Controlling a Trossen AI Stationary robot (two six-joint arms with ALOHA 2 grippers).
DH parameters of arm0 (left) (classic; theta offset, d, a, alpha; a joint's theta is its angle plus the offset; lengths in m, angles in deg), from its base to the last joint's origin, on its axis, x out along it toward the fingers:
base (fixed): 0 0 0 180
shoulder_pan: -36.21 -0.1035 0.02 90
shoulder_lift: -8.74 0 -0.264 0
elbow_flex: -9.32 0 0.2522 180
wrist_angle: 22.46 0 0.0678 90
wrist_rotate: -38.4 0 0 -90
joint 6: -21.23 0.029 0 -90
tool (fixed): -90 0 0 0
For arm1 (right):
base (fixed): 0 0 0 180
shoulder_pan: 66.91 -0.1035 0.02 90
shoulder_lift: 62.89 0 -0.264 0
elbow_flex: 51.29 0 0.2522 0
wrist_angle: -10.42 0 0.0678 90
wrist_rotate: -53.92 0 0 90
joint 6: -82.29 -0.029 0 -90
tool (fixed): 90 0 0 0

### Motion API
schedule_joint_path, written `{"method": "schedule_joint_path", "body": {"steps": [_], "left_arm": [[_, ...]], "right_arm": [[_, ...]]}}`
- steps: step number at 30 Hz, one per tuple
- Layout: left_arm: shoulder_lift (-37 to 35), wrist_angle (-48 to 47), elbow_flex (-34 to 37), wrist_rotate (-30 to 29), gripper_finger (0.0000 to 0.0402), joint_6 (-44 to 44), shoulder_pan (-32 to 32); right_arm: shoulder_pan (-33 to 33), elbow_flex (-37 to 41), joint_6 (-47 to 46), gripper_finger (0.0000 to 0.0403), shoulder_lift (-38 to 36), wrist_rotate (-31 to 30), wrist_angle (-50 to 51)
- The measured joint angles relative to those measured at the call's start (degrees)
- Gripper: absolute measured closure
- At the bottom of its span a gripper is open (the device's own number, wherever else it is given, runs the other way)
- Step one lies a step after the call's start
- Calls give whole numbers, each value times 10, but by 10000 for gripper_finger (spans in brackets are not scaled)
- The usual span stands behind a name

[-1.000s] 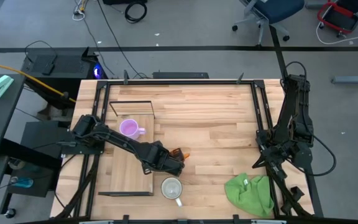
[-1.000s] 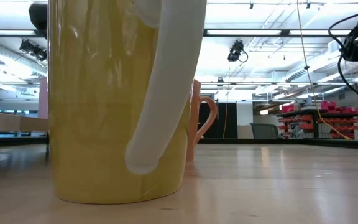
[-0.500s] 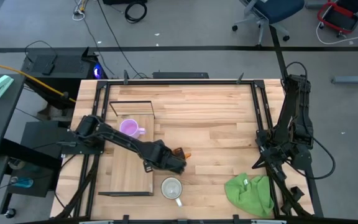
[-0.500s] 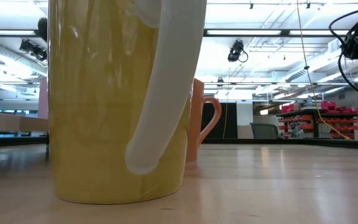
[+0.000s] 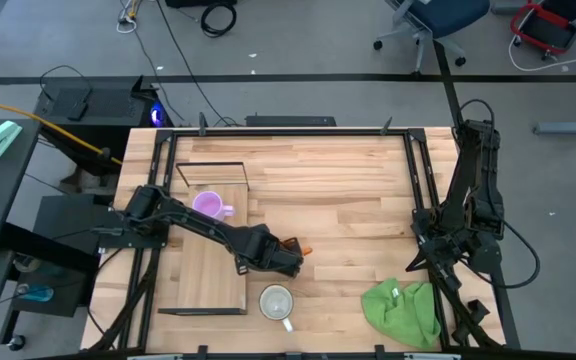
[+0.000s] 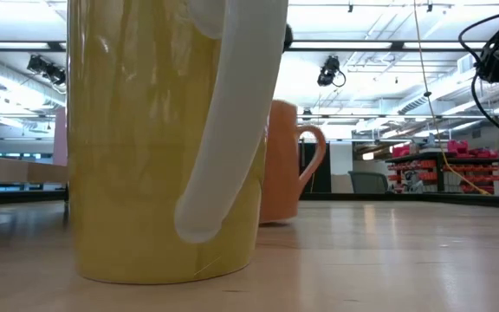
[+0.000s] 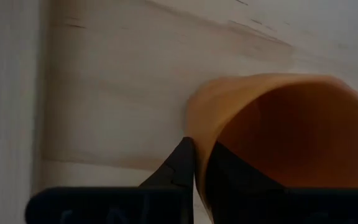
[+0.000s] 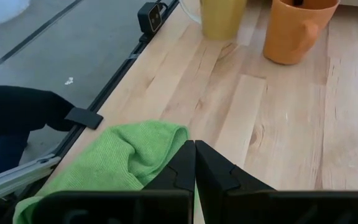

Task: Stack small to large cups/mugs on shelf
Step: Put the orange mug on the shelf

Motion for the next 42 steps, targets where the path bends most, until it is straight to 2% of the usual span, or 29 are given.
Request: {"method": "schedule_joint_path", "body": {"steps": [6,11,14,18,24,32,37,42], "left_arm": [[0,4,-33,-1,375,54,-11],[0,-17,-102,-1,375,124,-21],[0,-84,-165,-1,375,133,-23],[0,-217,-244,-2,376,96,-17],[0,-362,-317,0,376,53,8],[-8,-356,-308,-7,376,87,17],[-22,-357,-225,4,376,74,16],[-81,-360,-138,20,376,8,24]], "right_arm": [[0,0,1,387,0,0,0],[0,0,3,387,0,0,2],[0,0,2,387,0,0,11],[0,0,2,387,-1,0,17],[0,0,1,387,-1,0,25],[0,0,-18,387,-2,2,54],[0,0,-35,387,-8,10,73],[-11,0,-35,387,-24,10,74]]}}
